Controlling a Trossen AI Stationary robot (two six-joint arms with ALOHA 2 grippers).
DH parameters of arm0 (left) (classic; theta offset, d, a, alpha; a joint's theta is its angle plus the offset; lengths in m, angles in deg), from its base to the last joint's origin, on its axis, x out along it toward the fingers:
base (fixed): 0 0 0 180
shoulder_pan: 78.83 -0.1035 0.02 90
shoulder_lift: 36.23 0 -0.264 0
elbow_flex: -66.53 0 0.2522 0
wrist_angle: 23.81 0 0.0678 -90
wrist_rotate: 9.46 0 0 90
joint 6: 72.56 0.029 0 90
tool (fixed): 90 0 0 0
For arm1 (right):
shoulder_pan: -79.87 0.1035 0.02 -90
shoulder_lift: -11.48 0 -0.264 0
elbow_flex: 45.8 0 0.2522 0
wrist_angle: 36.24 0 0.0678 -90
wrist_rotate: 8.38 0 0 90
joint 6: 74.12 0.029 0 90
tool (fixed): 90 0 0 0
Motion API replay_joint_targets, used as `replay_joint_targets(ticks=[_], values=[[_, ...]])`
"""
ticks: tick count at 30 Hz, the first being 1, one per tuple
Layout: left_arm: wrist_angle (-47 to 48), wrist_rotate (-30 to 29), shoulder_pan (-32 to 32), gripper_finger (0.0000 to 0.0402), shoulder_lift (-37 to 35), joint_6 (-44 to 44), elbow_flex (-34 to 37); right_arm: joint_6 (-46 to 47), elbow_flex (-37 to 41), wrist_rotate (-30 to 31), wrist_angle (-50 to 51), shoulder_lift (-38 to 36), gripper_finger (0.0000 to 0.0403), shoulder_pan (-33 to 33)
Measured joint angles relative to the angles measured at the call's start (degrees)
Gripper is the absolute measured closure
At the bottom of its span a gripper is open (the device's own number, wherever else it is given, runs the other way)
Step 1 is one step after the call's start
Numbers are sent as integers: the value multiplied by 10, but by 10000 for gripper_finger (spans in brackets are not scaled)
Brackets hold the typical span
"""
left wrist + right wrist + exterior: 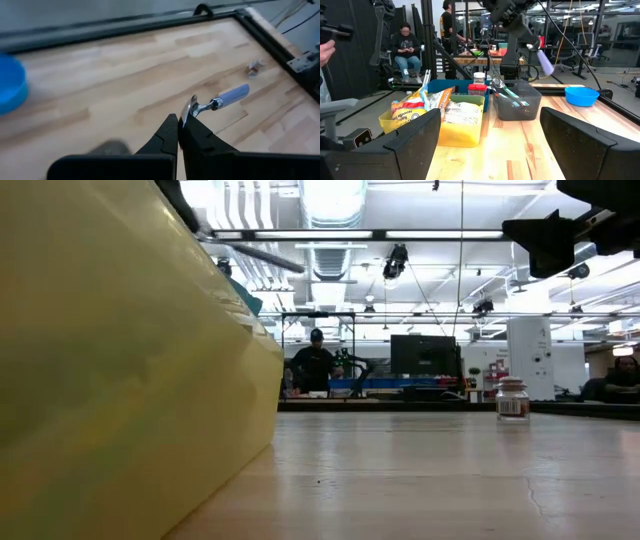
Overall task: Pick & Place Food Item
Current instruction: Put the violet spoon into the gray bin
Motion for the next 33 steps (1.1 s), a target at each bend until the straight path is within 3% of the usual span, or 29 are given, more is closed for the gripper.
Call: replay_joint_targets(ticks=[9,18,26,33], values=[[168,4,80,398,1,-262,2,0,0,0,0,0,64,0],[270,137,144,398,1,-418,2,0,0,0,0,0,64,0],[269,197,195,398,1,-450,5,0,0,0,0,0,64,0],[269,209,211,398,-5,-436,15,0,0,0,0,0,64,0]])
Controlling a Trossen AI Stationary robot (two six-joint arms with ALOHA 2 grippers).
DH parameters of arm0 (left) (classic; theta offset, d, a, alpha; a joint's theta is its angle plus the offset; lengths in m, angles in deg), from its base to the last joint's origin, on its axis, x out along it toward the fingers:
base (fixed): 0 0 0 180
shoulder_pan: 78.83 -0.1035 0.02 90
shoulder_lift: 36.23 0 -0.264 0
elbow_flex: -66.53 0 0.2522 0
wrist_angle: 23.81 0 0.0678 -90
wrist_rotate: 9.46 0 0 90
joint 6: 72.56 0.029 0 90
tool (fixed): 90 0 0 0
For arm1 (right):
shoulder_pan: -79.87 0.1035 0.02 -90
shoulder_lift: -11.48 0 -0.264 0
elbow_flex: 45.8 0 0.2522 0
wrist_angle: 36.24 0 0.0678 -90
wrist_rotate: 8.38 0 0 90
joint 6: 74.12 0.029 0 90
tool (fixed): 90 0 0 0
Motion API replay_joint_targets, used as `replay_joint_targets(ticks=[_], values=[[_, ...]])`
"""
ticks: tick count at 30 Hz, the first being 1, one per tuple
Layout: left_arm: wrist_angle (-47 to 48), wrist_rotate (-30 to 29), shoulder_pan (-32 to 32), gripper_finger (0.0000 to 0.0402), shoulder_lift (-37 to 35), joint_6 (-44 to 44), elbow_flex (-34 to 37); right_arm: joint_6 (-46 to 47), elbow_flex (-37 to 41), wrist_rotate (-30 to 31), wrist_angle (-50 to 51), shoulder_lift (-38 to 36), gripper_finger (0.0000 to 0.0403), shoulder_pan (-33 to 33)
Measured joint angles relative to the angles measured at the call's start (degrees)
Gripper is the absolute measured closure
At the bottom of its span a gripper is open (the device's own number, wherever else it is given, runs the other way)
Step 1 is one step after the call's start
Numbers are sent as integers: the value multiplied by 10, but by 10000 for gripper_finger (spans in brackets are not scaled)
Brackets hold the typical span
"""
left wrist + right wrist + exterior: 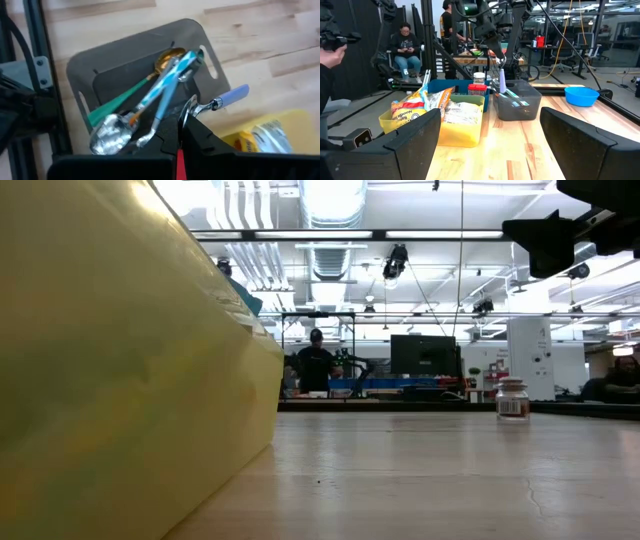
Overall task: Pick & Place Food Item
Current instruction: Put the violet spoon into the gray bin
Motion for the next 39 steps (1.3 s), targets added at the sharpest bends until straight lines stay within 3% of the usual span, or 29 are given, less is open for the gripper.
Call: replay_joint_targets(ticks=[13,19,27,39], values=[[1,-1,0,398,-111,-9,118,0,0,0,0,0,64,0],[0,-36,-1,398,-155,-38,157,0,0,0,0,0,64,0],[-12,-37,-2,398,-157,-123,209,0,0,0,0,0,64,0],[-68,-45,-2,388,-153,-133,216,0,0,0,0,0,64,0]])
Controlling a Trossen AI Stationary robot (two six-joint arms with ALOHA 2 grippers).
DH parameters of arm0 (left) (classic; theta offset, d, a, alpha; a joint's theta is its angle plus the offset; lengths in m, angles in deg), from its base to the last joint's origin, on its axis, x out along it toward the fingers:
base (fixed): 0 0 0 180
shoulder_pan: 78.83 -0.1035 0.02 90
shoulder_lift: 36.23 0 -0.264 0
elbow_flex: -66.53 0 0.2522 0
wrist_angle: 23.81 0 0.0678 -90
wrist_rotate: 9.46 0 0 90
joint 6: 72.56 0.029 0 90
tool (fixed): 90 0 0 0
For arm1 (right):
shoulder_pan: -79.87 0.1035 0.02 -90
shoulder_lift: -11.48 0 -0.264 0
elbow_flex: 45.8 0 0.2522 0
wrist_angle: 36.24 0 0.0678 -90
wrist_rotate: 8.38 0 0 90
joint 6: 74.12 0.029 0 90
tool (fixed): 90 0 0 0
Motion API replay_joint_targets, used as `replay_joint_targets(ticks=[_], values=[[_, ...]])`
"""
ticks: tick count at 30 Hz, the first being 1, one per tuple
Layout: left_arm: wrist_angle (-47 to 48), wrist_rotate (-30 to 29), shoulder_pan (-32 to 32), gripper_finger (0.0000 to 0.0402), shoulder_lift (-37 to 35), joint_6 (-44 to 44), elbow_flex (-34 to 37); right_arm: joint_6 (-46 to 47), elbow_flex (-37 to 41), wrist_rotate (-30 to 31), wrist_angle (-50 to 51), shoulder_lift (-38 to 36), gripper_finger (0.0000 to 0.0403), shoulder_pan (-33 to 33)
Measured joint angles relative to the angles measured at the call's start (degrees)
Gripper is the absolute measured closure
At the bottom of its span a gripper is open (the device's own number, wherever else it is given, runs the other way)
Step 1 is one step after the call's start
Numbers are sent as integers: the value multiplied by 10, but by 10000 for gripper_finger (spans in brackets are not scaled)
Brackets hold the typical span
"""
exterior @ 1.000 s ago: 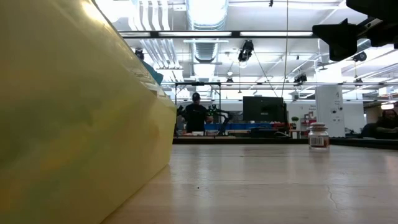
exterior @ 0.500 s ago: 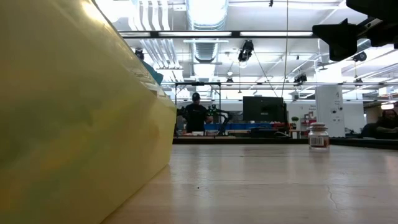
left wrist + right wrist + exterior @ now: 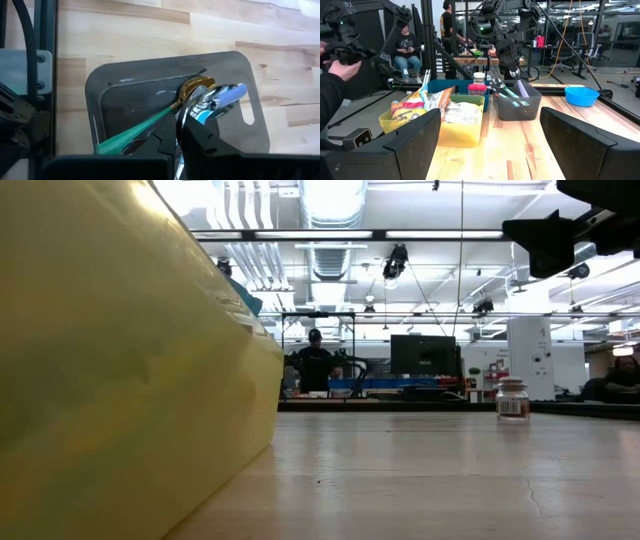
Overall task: Pick & Place Food Item
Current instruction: Put the violet spoon into the gray bin, then put the brown seasoning bottle into the blue bin
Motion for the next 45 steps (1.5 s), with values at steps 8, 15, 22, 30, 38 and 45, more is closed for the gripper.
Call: replay_joint_targets(ticks=[8,15,22,30,38,45], values=[[-12,1,-1,319,21,-10,14,0,0,0,0,0,64,0],[-15,1,-1,235,21,-11,14,0,0,0,0,0,64,0],[-16,2,-1,158,21,-11,14,0,0,0,0,0,64,0],[-18,2,-1,114,21,-11,13,0,0,0,0,0,64,0],[-18,2,-1,112,21,-11,13,0,0,0,0,0,64,0],[-22,2,-1,112,21,-3,-4,0,0,0,0,0,64,0]])
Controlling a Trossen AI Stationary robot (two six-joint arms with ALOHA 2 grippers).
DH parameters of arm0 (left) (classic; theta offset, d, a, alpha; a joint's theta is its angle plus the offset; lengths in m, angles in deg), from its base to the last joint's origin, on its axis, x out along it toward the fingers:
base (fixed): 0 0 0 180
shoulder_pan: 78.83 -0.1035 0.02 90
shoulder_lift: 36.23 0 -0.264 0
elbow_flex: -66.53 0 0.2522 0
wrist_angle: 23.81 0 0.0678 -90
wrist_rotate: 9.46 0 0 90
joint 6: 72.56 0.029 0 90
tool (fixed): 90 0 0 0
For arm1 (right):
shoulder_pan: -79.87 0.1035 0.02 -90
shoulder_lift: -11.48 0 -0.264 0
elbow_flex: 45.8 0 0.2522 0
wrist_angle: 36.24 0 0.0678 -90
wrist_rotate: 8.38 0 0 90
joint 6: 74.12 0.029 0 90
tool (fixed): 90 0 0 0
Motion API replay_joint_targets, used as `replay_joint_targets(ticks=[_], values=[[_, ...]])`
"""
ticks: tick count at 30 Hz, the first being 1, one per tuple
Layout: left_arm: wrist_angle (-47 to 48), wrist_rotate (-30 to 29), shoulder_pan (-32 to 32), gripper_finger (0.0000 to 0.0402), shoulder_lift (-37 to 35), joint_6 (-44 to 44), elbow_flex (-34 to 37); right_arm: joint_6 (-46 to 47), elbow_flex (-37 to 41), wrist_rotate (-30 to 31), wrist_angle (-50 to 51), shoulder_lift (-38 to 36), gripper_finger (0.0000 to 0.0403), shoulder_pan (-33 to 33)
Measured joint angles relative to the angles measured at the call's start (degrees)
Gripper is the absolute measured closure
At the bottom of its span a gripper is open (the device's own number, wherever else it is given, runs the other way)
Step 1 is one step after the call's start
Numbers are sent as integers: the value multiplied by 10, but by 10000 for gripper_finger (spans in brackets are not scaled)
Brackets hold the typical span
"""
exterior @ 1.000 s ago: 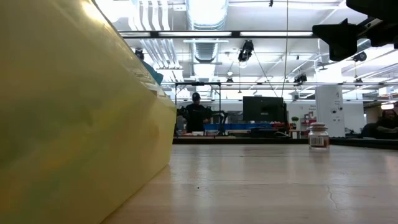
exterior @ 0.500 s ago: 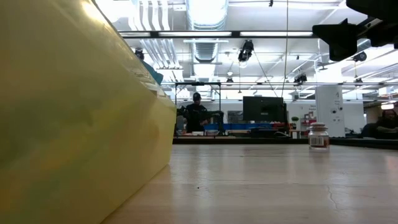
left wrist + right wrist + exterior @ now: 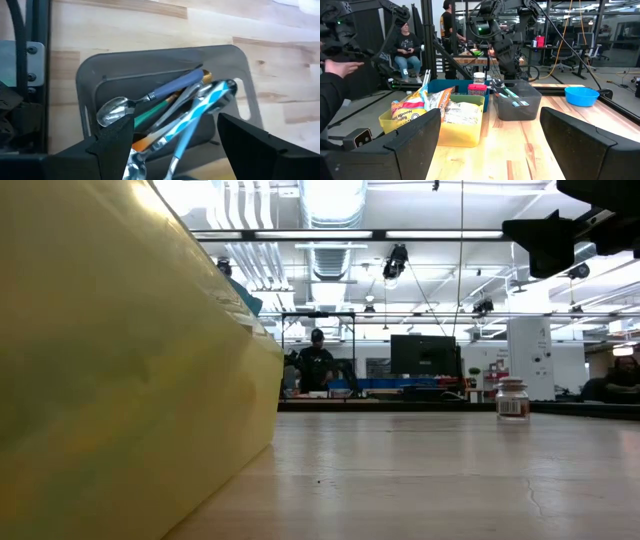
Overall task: Pick & Place Food Item
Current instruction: Put the brown seasoning bottle into the blue bin
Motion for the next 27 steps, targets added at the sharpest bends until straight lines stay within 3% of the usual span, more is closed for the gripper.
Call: replay_joint_targets(ticks=[10,18,22,27], values=[[-1,-104,-3,112,0,62,-31,0,0,0,0,0,64,0],[-34,-125,-44,112,0,135,-32,0,0,0,0,0,64,0],[-76,-182,-76,112,0,235,-32,0,0,0,0,0,64,0],[-174,-264,-112,112,0,444,-32,0,0,0,0,0,64,0]])
